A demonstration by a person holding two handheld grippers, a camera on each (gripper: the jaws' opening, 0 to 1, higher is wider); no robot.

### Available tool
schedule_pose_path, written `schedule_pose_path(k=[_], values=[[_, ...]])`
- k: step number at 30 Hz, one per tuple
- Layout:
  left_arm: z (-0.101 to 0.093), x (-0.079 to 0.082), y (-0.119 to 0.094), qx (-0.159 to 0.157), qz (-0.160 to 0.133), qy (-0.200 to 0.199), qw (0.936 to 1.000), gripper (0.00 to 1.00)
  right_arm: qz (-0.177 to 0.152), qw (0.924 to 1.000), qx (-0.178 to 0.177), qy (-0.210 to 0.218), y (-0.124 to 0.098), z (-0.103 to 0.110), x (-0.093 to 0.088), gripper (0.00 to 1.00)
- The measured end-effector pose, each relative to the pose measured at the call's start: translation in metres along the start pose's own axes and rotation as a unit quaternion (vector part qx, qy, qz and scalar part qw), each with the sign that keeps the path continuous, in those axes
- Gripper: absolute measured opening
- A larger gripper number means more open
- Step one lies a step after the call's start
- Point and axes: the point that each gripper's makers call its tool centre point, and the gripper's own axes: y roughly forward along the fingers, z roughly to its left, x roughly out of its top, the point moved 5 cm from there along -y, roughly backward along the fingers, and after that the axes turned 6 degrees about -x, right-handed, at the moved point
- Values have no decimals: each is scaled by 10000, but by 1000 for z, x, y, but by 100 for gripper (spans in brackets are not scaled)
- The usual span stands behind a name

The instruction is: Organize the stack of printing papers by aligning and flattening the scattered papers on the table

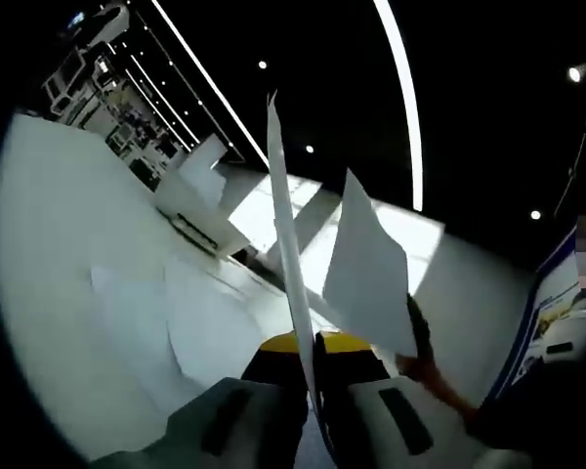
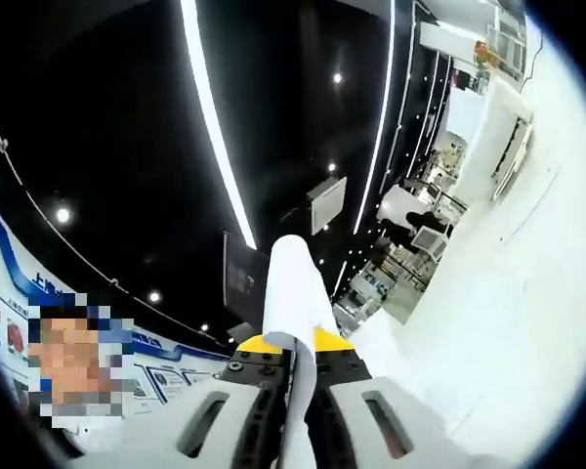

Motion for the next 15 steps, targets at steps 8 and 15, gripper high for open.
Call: schedule_pose_path(k=[8, 15], values=[[3, 0, 1, 31, 7, -81, 10000, 9, -319, 9993, 35, -209, 18, -14, -14, 0], [0, 0, 2, -24, -17, -149, 9999, 12, -834, 9961, -137, -249, 28, -35, -27, 0]])
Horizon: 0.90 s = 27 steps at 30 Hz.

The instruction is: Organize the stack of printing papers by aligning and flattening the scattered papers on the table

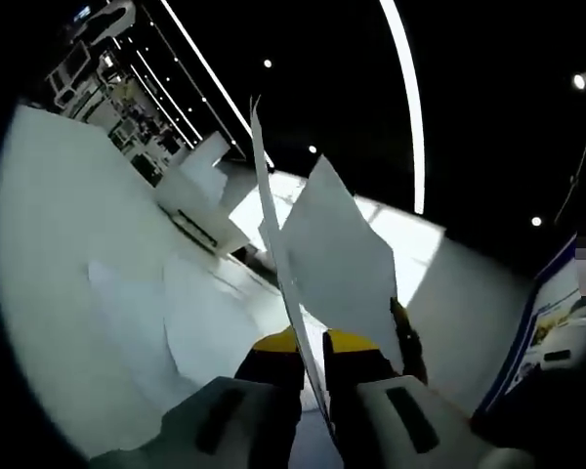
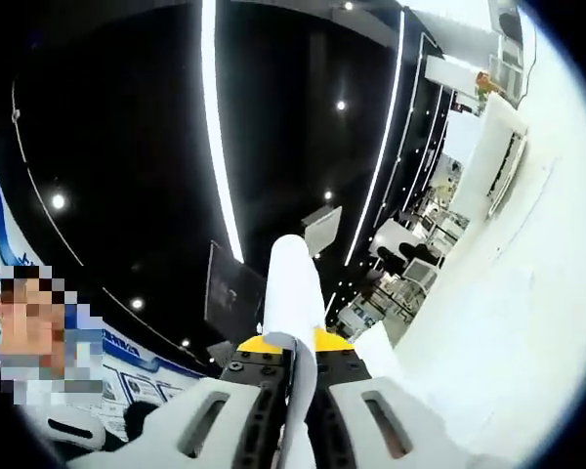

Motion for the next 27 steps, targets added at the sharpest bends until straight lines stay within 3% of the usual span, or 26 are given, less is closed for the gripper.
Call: schedule_pose_path(k=[6, 10, 11, 16, 20, 27], values=[[0, 1, 0, -54, -15, -42, 10000, 15, -100, 9998, -132, -110, 1, -8, -17, 0], [-1, 1, 1, -88, -19, -55, 9999, 16, -195, 9989, -256, -354, 0, -11, -24, 0], [-1, 1, 1, -88, -18, -57, 9999, 16, -202, 9975, -325, -594, 0, -12, -26, 0], [-2, 1, 1, -96, -31, -90, 9999, 16, -152, 9958, -452, -777, 0, -11, -36, 0], [-2, 1, 2, -85, -37, -105, 9999, 16, 44, 9880, -1015, -1162, -4, -24, -49, 0], [2, 2, 1, -46, -30, -143, 9999, 13, 73, 9865, -1091, -1222, -5, -25, -54, 0]])
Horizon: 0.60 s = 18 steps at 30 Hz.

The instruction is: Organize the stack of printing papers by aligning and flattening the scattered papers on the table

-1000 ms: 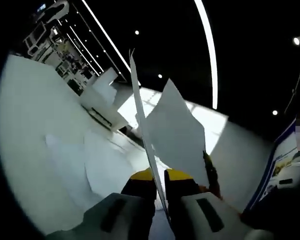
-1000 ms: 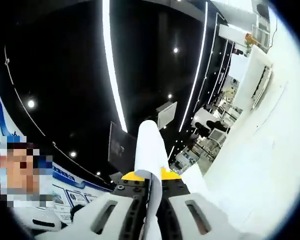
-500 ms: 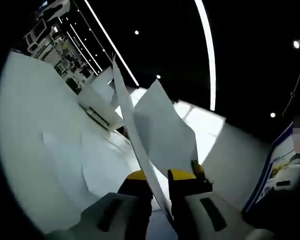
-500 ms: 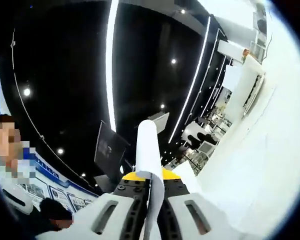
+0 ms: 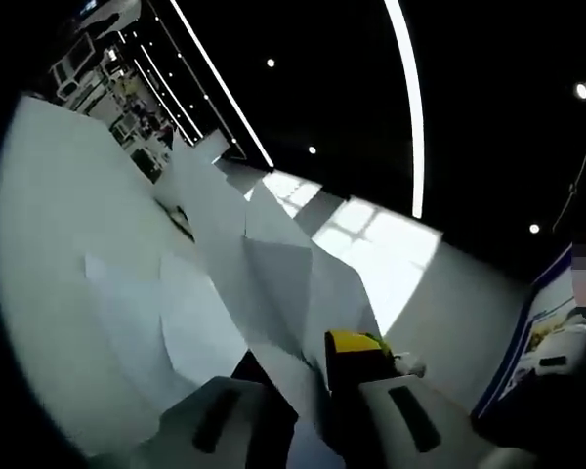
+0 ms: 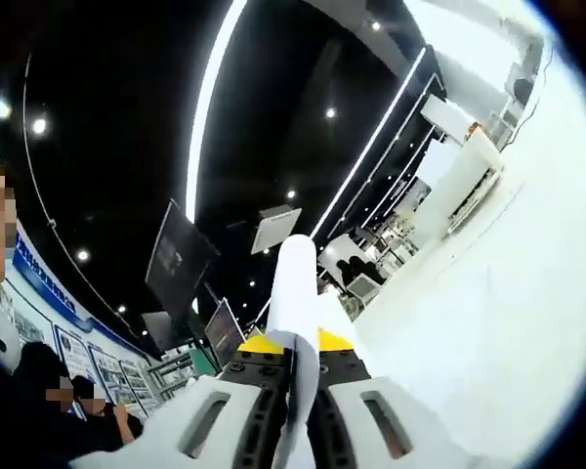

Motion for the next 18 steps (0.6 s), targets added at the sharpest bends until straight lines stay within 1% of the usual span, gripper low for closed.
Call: schedule_pose_path(k=[6, 8, 10, 11, 12, 15, 17, 18], values=[[2, 0, -1, 51, 15, -7, 10000, 6, 210, 9997, 36, -135, 2, 4, -6, 4], [3, 0, -1, 59, 18, -5, 10000, 6, 303, 9991, 13, -304, 2, 4, -7, 7], [2, 0, -1, 71, 21, 1, 10000, 6, 420, 9977, -46, -537, 3, 3, -9, 17], [2, 0, -1, 70, 21, -4, 10000, 6, 518, 9959, -120, -728, 3, 2, -9, 25], [1, -1, -1, 66, 22, -10, 10000, 6, 545, 9949, -125, -843, 3, 2, -8, 30], [0, -2, 0, 60, 22, -12, 10000, 6, 669, 9931, -102, -963, 4, 2, -6, 42], [-1, -2, 0, 45, 27, -9, 10000, 6, 867, 9918, 39, -940, 4, 4, -3, 48], [-1, -2, 0, 37, 29, -7, 10000, 6, 966, 9909, 110, -928, 5, 5, -1, 49]])
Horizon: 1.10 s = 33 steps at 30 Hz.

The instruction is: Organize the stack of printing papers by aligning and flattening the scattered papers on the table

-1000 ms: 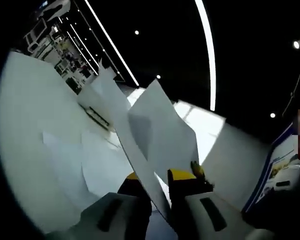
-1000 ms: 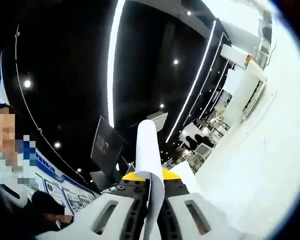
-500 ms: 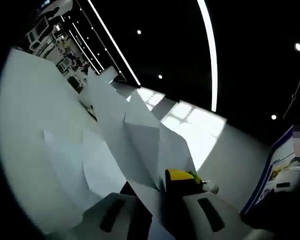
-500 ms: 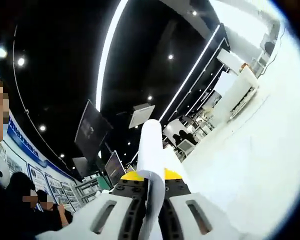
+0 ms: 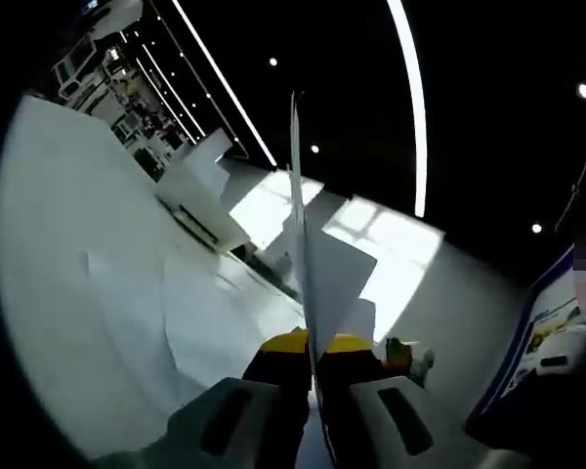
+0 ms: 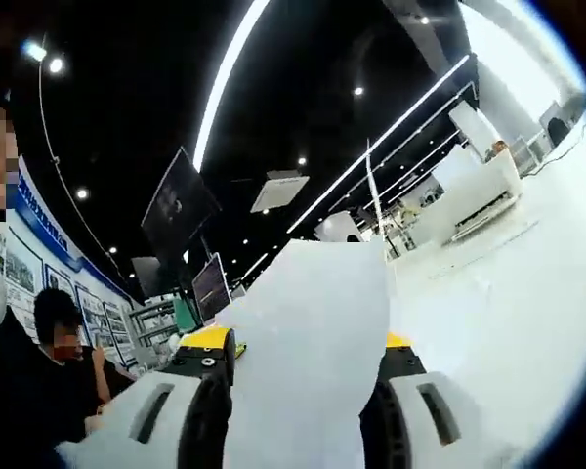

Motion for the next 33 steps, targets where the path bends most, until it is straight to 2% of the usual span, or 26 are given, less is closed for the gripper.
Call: schedule_pose_path(k=[2, 6, 12, 13, 16, 19, 22, 25, 26, 29, 31, 33], values=[[-1, 0, 0, -6, 4, 6, 10000, 6, 208, 9996, 144, -77, 1, -1, 2, 49], [-1, 0, 0, -17, 6, 4, 10000, 6, 339, 9993, 94, -158, 3, -8, 17, 54], [0, 1, -1, -31, 6, -4, 10000, 6, 741, 9969, 238, -75, 2, -29, 42, 53], [0, 1, -1, -36, 5, -6, 10000, 6, 958, 9945, 376, 176, 0, -22, 40, 51], [-1, 0, -1, -43, 6, -6, 10000, 6, 1293, 9862, 676, 779, 1, -32, 54, 40], [0, 1, -1, -51, 12, -2, 10000, 6, 1409, 9813, 729, 1087, -1, -40, 61, 31], [1, 1, -1, -55, 9, -18, 10000, 6, 1488, 9810, 604, 1090, -2, -46, 67, 28], [0, 0, -1, -59, 7, -27, 10000, 6, 1396, 9833, 424, 1084, -6, -49, 73, 26], [-1, 0, -1, -58, 6, -29, 10000, 6, 1395, 9828, 412, 1139, -8, -50, 74, 20], [-2, -1, 0, -56, 7, -28, 10000, 6, 1585, 9814, 230, 1058, -12, -52, 64, 0], [-3, -1, 0, -55, 7, -30, 10000, 6, 1762, 9784, -13, 1077, -13, -60, 55, 0], [-3, -1, 0, -52, 12, -24, 10000, 6, 1731, 9779, -14, 1171, -13, -62, 50, 0]])
